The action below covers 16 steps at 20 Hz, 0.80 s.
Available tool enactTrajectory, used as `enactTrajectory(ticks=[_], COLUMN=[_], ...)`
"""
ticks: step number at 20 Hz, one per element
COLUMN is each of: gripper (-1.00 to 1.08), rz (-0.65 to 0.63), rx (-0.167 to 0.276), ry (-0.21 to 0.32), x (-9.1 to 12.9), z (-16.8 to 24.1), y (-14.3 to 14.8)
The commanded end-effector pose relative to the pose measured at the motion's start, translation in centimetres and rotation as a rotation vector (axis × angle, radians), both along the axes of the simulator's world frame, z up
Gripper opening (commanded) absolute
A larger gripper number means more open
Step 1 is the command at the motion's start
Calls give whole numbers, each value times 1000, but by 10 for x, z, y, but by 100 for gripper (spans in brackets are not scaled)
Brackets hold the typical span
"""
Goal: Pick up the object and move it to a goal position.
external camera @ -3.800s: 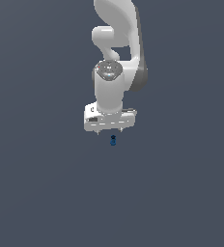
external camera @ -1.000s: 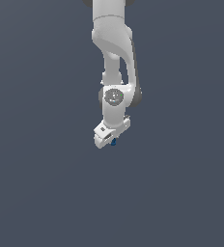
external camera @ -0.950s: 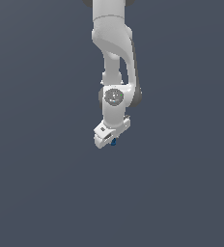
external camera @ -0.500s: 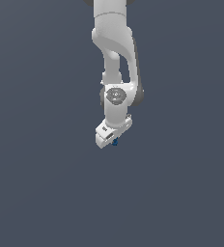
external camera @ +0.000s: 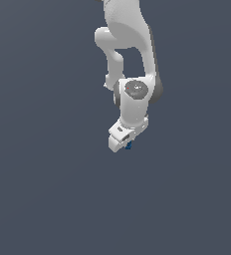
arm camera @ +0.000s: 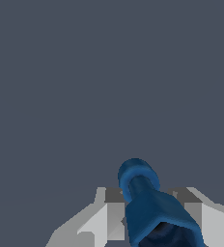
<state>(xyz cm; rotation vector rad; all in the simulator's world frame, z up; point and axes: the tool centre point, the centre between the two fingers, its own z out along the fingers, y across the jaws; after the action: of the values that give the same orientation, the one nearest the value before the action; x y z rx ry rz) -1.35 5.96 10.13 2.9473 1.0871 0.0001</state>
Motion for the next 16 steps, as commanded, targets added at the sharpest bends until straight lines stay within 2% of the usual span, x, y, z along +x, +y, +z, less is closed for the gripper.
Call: enactTrajectory(ticks=[1, 10, 16], gripper=[-100, -100, -100], rz=[0, 0, -1], rx=[0, 1, 1], ry=[0, 0, 0], x=[8, 40, 56], z=[18, 87, 118], y=[17, 79, 107])
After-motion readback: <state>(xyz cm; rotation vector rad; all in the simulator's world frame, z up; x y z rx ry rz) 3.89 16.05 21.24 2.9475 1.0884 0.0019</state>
